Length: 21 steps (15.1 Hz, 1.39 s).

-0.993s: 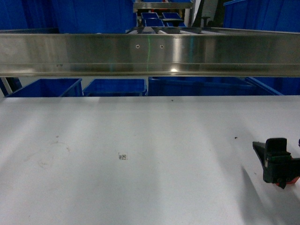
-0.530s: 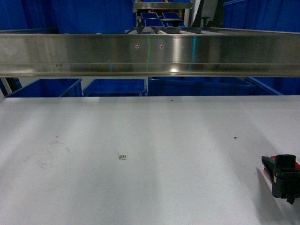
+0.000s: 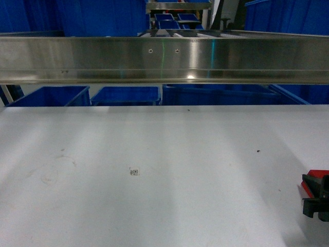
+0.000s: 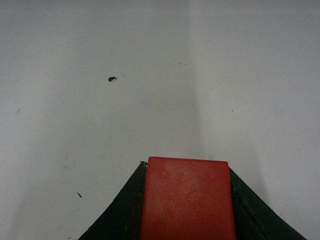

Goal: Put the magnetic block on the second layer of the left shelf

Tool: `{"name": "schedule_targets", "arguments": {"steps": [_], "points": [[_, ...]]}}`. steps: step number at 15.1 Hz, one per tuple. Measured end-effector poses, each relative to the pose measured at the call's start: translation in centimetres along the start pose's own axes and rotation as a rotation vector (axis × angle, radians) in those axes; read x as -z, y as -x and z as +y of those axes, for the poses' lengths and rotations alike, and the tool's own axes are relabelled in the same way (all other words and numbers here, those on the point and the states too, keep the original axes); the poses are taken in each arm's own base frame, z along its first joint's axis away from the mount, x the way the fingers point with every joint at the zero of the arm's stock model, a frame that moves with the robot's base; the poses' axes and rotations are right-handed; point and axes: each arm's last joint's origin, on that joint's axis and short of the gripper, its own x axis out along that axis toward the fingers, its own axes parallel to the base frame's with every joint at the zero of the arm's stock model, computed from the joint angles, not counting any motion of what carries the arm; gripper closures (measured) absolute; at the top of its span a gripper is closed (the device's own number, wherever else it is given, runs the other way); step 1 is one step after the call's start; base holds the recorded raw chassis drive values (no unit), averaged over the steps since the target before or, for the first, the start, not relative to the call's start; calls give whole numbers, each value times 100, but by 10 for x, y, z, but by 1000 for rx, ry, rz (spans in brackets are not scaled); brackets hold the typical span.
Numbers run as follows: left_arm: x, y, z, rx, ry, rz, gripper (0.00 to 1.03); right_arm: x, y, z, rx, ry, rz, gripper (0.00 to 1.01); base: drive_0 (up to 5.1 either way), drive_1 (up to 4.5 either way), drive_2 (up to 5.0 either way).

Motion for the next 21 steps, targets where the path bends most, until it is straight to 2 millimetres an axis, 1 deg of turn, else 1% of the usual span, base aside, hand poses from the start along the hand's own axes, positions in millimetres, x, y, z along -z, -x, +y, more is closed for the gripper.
{"name": "schedule_targets", "arguments": {"steps": [1,3,4,6,7,8,12,15,16,17,18,19,21], "points": [[0,0,0,0,0,0,5,0,0,0,3,2,-10,67,0,0,0],[0,0,0,0,0,0,5,-1,2,0,32,6,-30,67,0,0,0],[0,0,0,0,0,0,5,-8,9,1,56,13,-50,67,0,0,0],[0,0,0,0,0,0,5,-34,35,13,67,42,-152,68,0,0,0],[0,0,0,0,0,0,5,-48,52,20,88,74,-219,68,0,0,0],[0,0,0,0,0,0,5,-56,74,27,147,137,-271,68,0,0,0],[0,0,0,0,0,0,5,-57,104,29,206,211,-270,68,0,0,0],[0,0,0,0,0,0,5,-65,126,32,217,218,-299,68,0,0,0],[0,0,0,0,0,0,5,-75,150,36,200,211,-368,68,0,0,0],[0,0,0,0,0,0,5,-79,167,35,194,190,-413,68,0,0,0],[0,0,0,0,0,0,5,-81,179,31,212,147,-480,68,0,0,0],[0,0,0,0,0,0,5,-80,179,27,218,92,-501,68,0,0,0],[0,0,0,0,0,0,5,-67,168,26,177,16,-464,68,0,0,0]]}}
